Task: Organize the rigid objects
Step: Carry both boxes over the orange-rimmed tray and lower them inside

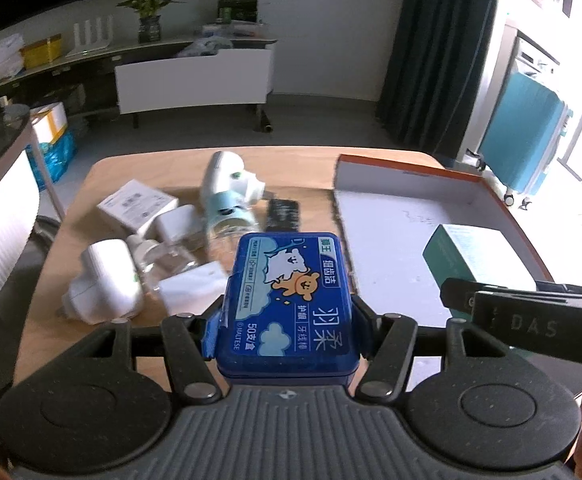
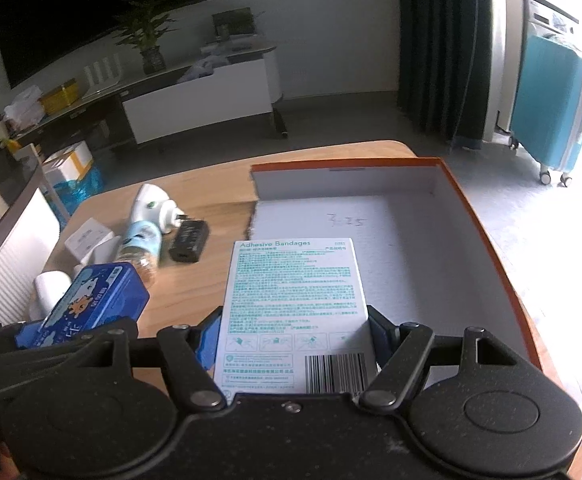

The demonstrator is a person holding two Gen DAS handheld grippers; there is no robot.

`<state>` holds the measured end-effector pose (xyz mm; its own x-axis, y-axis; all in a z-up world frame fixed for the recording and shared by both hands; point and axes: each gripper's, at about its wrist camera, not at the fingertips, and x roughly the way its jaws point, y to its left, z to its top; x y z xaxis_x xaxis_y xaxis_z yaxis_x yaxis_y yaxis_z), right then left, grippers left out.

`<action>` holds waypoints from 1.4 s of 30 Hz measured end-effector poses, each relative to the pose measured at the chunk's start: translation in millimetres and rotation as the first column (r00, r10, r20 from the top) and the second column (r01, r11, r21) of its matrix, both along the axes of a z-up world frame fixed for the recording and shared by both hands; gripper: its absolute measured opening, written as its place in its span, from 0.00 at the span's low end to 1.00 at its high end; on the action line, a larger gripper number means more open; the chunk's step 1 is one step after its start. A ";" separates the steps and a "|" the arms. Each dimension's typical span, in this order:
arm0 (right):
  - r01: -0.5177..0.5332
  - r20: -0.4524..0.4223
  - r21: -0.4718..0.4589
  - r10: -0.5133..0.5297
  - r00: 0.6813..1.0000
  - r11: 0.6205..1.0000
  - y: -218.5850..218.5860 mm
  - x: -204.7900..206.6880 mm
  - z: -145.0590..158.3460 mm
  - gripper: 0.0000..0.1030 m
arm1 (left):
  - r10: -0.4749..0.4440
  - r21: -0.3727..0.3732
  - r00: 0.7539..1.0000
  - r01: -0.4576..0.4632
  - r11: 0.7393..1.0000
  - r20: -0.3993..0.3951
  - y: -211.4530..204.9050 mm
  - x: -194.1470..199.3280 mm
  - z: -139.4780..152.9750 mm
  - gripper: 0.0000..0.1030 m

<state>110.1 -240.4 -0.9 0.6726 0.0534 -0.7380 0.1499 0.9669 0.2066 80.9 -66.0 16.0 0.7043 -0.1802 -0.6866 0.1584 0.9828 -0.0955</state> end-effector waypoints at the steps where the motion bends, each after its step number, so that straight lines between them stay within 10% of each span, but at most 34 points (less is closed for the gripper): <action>1: 0.008 -0.001 0.002 -0.008 1.000 1.000 -3.8 0.4 -0.6 0.82 | -0.007 -0.001 1.000 0.007 1.000 -0.001 -3.6 1.3 0.3 0.60; 42: 0.036 -0.032 -0.011 -0.036 0.999 0.999 -105.8 71.4 -25.8 0.82 | -0.106 -0.024 0.993 0.104 0.994 -0.053 -94.3 80.3 -8.7 0.60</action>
